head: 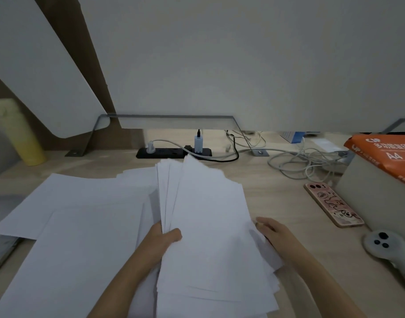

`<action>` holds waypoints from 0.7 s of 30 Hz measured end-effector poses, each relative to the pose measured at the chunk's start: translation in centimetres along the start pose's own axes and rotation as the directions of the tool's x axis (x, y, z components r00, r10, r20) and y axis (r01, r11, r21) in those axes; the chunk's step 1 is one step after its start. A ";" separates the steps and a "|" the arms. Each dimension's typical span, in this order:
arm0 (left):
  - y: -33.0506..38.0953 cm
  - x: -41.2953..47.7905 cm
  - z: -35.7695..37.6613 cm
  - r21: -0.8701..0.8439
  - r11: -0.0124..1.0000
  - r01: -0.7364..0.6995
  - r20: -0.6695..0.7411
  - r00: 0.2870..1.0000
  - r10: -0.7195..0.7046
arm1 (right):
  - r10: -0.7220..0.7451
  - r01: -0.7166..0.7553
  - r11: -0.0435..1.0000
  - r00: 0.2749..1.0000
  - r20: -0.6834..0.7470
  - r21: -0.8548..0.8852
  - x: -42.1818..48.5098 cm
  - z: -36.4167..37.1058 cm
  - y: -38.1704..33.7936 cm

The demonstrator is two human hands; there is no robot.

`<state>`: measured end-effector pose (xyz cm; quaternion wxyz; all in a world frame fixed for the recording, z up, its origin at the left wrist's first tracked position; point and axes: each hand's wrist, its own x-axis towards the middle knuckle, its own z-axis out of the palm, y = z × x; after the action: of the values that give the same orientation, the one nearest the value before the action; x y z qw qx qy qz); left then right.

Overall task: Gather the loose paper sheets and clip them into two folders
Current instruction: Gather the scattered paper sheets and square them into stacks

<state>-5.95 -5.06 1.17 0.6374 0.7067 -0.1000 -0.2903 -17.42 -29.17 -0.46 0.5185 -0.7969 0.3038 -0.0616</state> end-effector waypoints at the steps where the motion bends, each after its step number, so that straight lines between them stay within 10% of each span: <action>1: 0.3 -0.3 0.1 -0.003 0.998 -0.055 0.001 0.998 0.055 | 0.012 -0.012 0.999 1.000 0.002 0.032 -0.1 -0.3 -0.3; 9: 5.0 -2.6 -0.2 -0.008 0.967 -0.254 -0.054 0.966 0.253 | -0.170 0.016 0.767 0.969 0.179 0.641 -3.0 -3.6 -6.5; 21: 9.4 -4.5 -1.8 -0.231 0.877 -0.420 -0.063 0.906 0.418 | -0.458 0.291 0.773 0.871 0.178 0.564 -5.7 -4.4 -12.0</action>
<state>-6.50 -2.78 11.53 0.7659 0.5880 -0.2114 -0.1516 -18.81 -26.21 13.18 0.7314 -0.6708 0.0246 -0.1206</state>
